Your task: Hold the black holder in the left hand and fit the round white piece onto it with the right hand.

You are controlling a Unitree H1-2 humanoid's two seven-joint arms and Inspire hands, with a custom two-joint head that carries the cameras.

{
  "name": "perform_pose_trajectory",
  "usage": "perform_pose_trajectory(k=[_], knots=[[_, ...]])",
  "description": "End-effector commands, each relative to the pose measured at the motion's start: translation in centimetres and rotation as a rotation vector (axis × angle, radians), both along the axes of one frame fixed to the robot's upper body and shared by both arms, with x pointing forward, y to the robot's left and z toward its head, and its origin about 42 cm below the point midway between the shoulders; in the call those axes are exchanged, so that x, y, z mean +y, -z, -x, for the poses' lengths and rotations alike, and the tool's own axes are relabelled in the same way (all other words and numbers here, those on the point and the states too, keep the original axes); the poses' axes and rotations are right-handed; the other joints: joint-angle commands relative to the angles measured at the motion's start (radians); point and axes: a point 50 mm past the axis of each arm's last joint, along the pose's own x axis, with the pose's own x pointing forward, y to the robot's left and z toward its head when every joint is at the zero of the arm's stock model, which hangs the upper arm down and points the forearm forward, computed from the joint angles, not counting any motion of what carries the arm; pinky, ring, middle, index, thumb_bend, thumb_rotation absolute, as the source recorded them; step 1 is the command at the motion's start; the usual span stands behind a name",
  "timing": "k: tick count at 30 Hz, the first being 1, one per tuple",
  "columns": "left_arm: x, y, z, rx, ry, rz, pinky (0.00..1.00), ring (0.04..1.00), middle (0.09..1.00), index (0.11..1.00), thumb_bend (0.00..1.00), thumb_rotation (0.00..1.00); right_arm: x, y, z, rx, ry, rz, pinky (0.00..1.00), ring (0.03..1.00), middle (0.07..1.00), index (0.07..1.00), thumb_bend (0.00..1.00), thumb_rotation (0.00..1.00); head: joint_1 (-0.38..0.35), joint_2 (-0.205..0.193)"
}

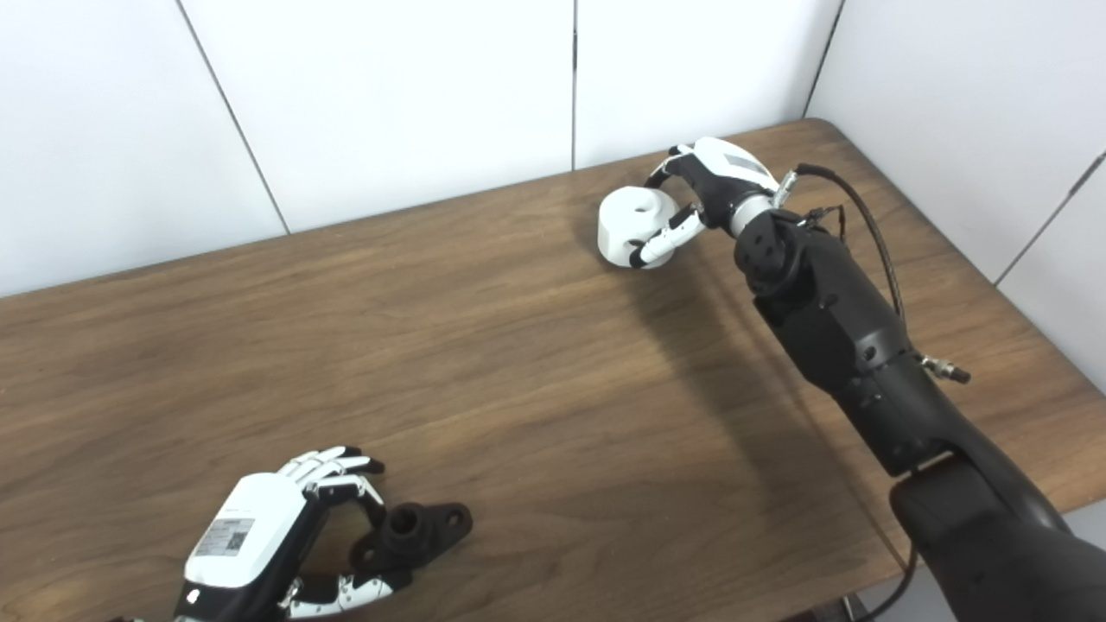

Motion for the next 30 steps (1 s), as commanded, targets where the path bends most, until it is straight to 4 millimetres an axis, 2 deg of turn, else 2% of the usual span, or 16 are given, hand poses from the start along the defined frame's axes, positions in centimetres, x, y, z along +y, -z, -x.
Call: perform_pose_trajectory(k=[1,12,16,23,24,25,27,30], knots=[[0.46,1.91,1.26,0.105,0.008,-0.085,0.85,0.863,0.79,0.488,0.52,0.05,-0.59,-3.05,-0.8,-0.081,-0.006,0.039,1.0,1.0,0.964,0.706,0.95,0.29,0.001,0.001],[0.38,1.95,1.26,0.1,0.009,-0.078,0.85,0.858,0.786,0.487,0.52,0.05,-0.68,-3.28,-0.74,-0.113,-0.018,0.004,1.0,1.0,0.938,0.665,0.92,0.26,0.003,0.003],[0.34,1.94,1.26,0.098,0.01,-0.084,0.85,0.858,0.785,0.487,0.52,0.05,-0.59,-3.28,-0.69,-0.128,-0.022,-0.002,0.93,1.0,0.927,0.646,0.9,0.24,0.005,0.006],[0.27,1.87,1.31,0.101,0.008,-0.08,0.85,0.86,0.788,0.487,0.52,0.05,-0.53,-2.97,-0.46,-0.173,-0.035,-0.015,0.94,1.0,0.901,0.586,0.86,0.17,0.008,0.009],[0.27,1.85,1.32,0.103,0.007,-0.08,0.86,0.861,0.789,0.487,0.52,0.05,-0.53,-2.94,-0.44,-0.18,-0.036,-0.019,0.94,1.0,0.894,0.529,0.66,0.16,0.008,0.009],[0.26,1.82,1.33,0.102,0.007,-0.08,0.86,0.862,0.789,0.487,0.52,0.05,-0.5,-2.89,-0.39,-0.192,-0.037,-0.027,0.94,1.0,0.891,0.51,0.6,0.15,0.007,0.009],[0.27,1.81,1.34,0.102,0.007,-0.08,0.85,0.861,0.79,0.487,0.52,0.05,-0.47,-2.82,-0.35,-0.208,-0.038,-0.038,0.94,1.0,0.877,0.492,0.54,0.14,0.007,0.009],[0.23,1.76,1.36,0.102,0.006,-0.08,0.86,0.861,0.79,0.487,0.52,0.05,-0.5,-2.71,-0.25,-0.231,-0.045,-0.041,0.92,0.99,0.855,0.485,0.53,0.14,0.009,0.011]])
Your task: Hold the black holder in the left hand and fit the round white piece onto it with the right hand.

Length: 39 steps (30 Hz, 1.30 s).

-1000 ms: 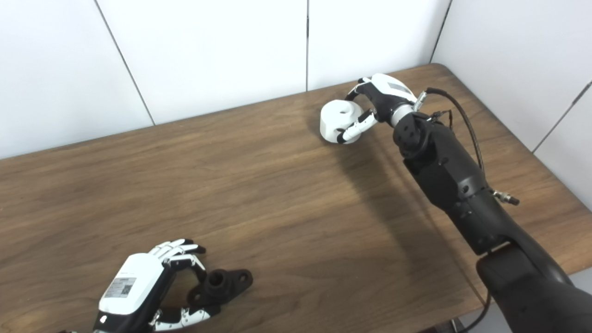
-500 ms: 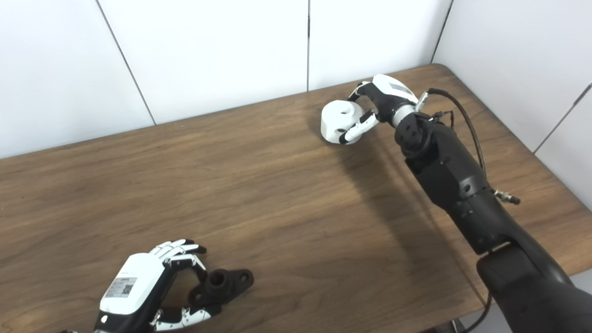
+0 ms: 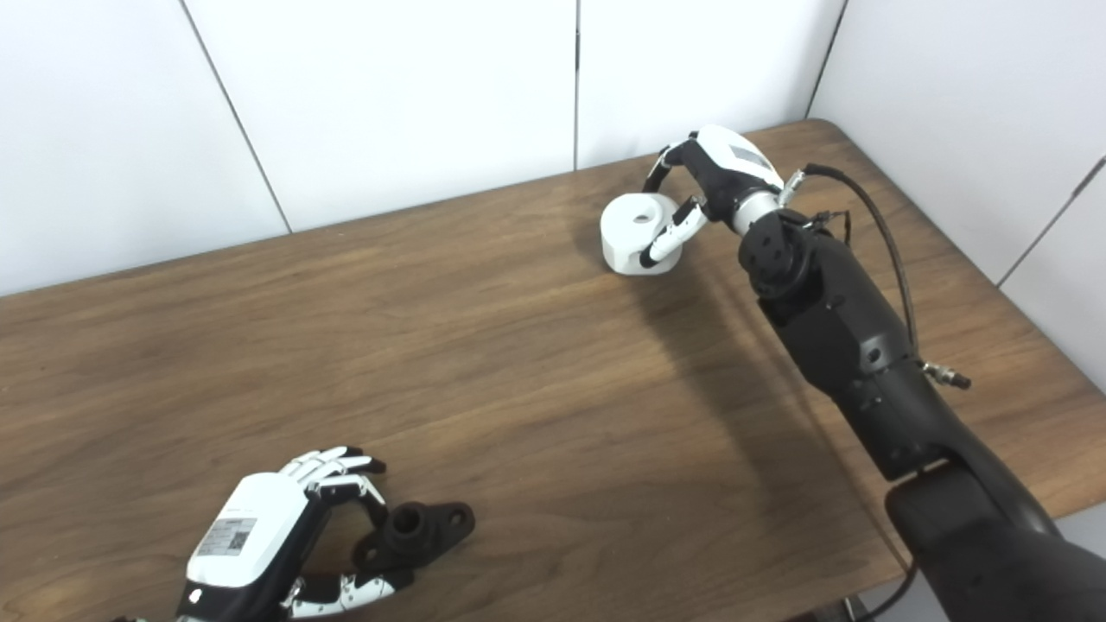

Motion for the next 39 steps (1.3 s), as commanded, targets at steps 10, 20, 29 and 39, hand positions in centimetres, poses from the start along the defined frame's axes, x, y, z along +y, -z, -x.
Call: perform_pose_trajectory(k=[10,20,29,39], knots=[[0.2,1.9,1.3,0.098,0.015,-0.077,0.85,0.857,0.785,0.487,0.52,0.05,-0.3,-2.3,0.1,-0.109,-0.03,0.046,0.91,0.963,0.826,0.483,0.52,0.13,0.014,-0.002],[-0.6,1.9,1.2,0.098,0.011,-0.08,0.85,0.857,0.787,0.487,0.52,0.05,2.0,-4.8,3.2,-0.175,-0.151,0.075,0.87,0.939,0.821,0.484,0.52,0.13,0.085,0.015],[-2.0,2.0,1.0,0.092,0.016,-0.075,0.85,0.857,0.785,0.487,0.52,0.05,5.5,-7.9,7.4,-0.19,-0.313,0.087,0.86,0.935,0.809,0.483,0.52,0.14,0.186,0.047],[-3.3,1.8,0.8,0.104,0.008,-0.065,0.87,0.869,0.786,0.487,0.52,0.05,8.8,-9.0,12.2,-0.161,-0.465,0.027,0.85,0.947,0.807,0.483,0.52,0.14,0.239,0.079]])
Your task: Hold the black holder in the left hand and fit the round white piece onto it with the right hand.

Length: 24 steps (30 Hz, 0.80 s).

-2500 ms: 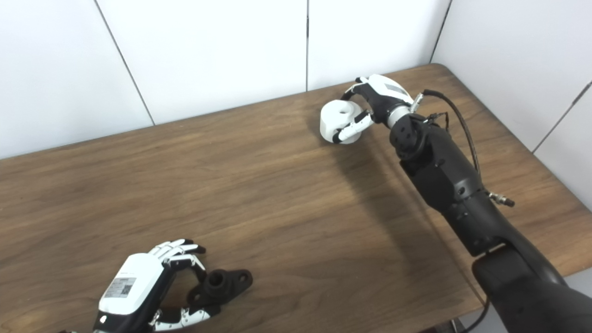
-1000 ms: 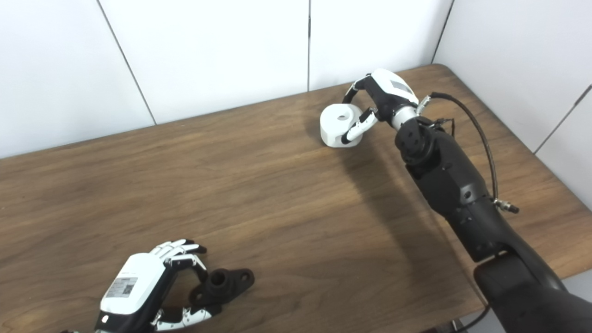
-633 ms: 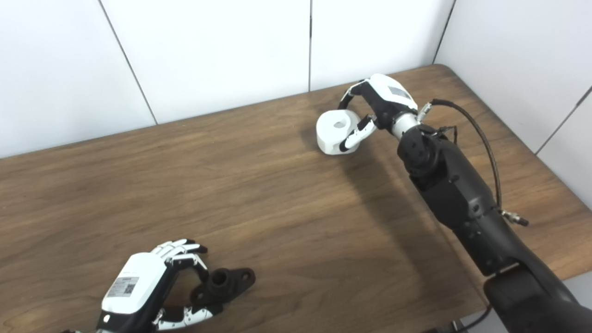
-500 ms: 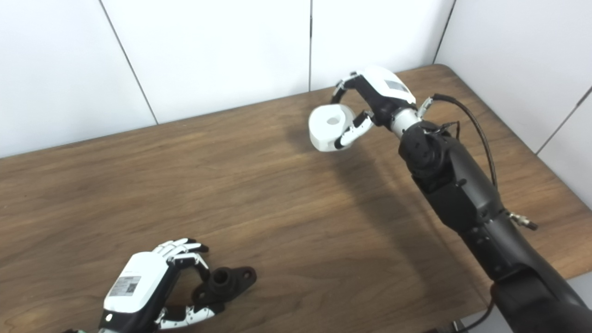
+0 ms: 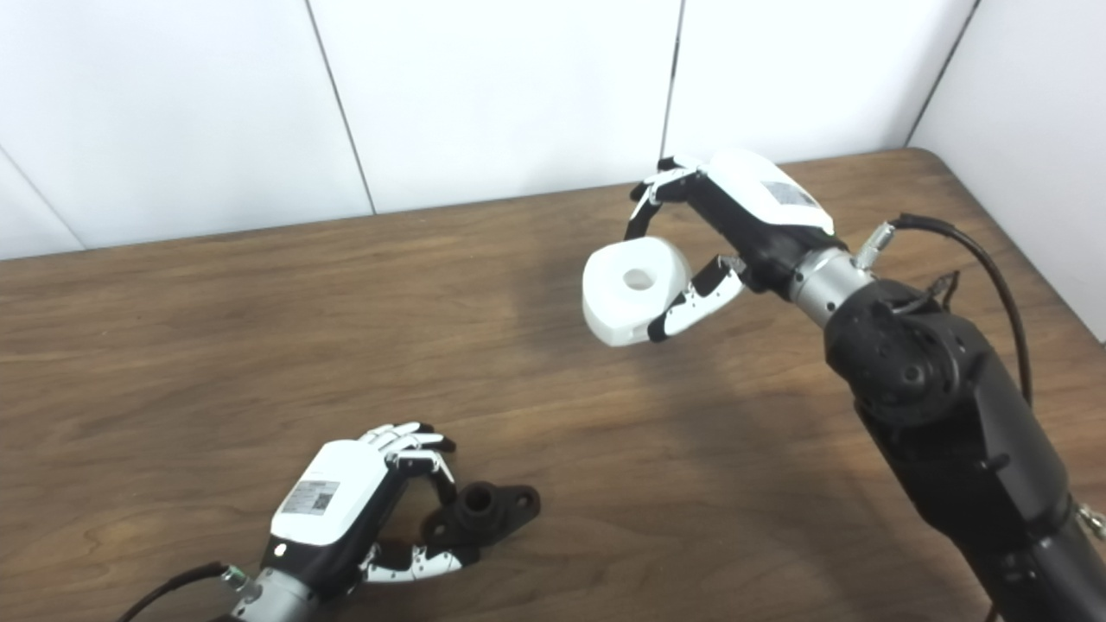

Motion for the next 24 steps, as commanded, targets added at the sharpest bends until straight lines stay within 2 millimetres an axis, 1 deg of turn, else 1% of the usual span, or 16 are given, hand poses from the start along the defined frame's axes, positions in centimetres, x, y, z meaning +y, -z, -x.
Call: perform_pose_trajectory(k=[1,7,11,17,24], knots=[[-0.7,1.7,0.7,0.101,0.035,-0.068,0.87,0.869,0.786,0.487,0.52,0.05,0.5,-1.4,1.0,-0.049,-0.028,-0.012,0.85,0.947,0.807,0.483,0.52,0.14,0.003,0.008],[-0.9,1.5,0.5,0.111,0.036,-0.07,0.87,0.873,0.791,0.487,0.52,0.05,2.0,-0.9,2.8,-0.016,-0.09,-0.038,0.84,0.955,0.812,0.483,0.52,0.14,0.006,0.019],[-0.9,1.3,0.5,0.111,0.037,-0.071,0.87,0.875,0.792,0.487,0.52,0.05,2.8,-0.5,3.6,0.003,-0.114,-0.048,0.84,0.953,0.811,0.482,0.53,0.14,0.009,0.033],[-1.1,1.1,0.3,0.108,0.038,-0.078,0.86,0.873,0.79,0.487,0.52,0.05,3.8,0.1,5.0,0.017,-0.147,-0.075,0.83,0.959,0.815,0.482,0.53,0.14,0.018,0.042],[-1.4,1.0,0.2,0.109,0.037,-0.077,0.87,0.873,0.79,0.487,0.52,0.05,4.7,0.5,6.0,0.033,-0.186,-0.106,0.83,0.97,0.821,0.482,0.53,0.14,0.029,0.052]])
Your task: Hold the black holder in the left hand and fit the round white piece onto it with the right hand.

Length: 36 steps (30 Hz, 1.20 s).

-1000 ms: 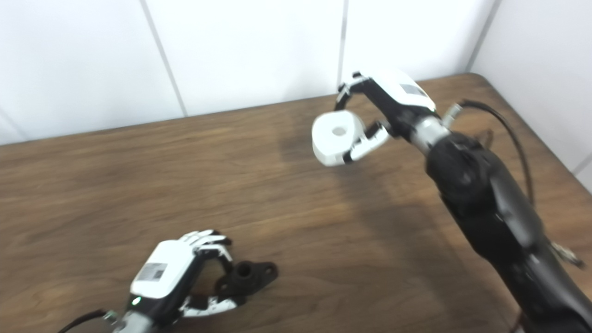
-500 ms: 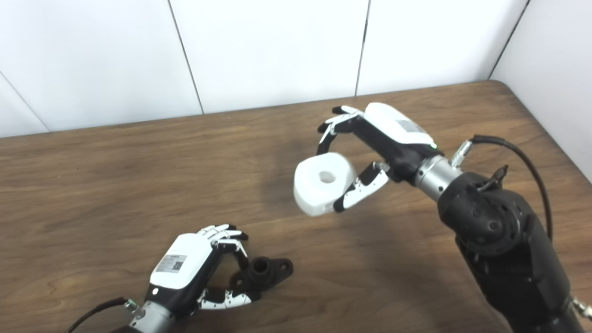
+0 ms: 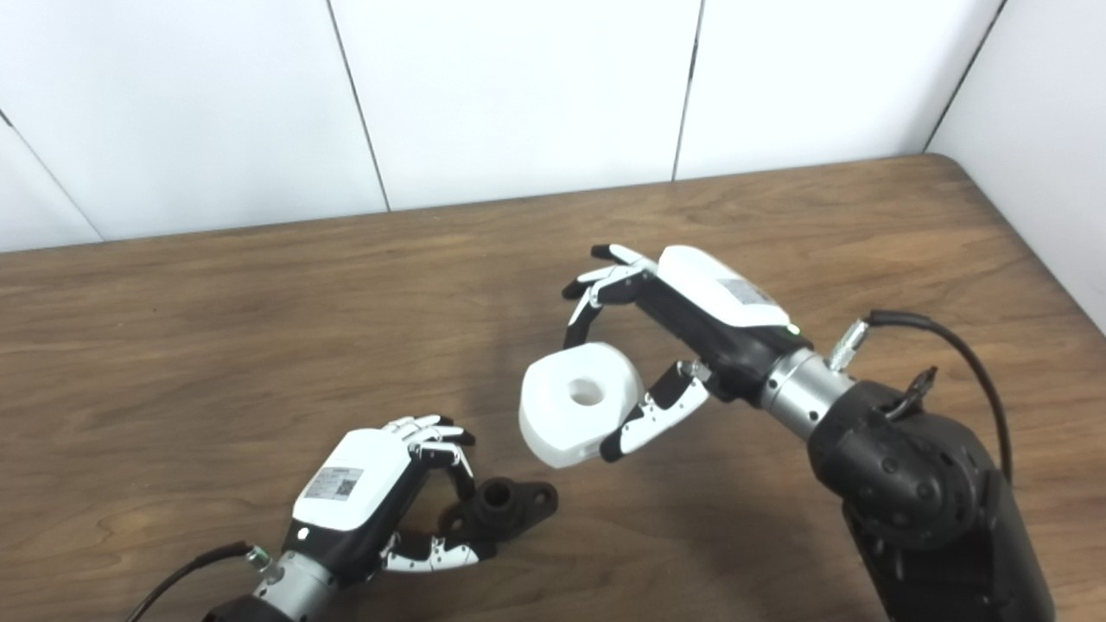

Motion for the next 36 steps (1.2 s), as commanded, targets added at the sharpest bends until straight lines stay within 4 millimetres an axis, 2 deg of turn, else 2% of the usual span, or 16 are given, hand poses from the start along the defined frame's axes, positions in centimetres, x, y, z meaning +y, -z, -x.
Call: perform_pose_trajectory(k=[1,23,36], knots=[[-0.6,1.5,0.8,0.095,0.028,-0.056,0.86,0.872,0.788,0.487,0.52,0.05,0.5,-1.3,0.5,-0.065,-0.026,-0.016,0.83,0.973,0.823,0.482,0.53,0.14,0.003,0.003],[-1.4,1.2,0.6,0.086,0.031,-0.063,0.86,0.866,0.787,0.488,0.52,0.05,3.3,2.2,1.7,0.026,-0.087,-0.071,0.86,0.968,0.82,0.482,0.53,0.14,0.018,0.029],[-1.9,1.2,0.6,0.077,0.035,-0.065,0.85,0.856,0.782,0.487,0.52,0.05,3.7,3.6,1.6,0.033,-0.087,-0.072,0.86,0.961,0.816,0.482,0.53,0.14,0.026,0.03]])
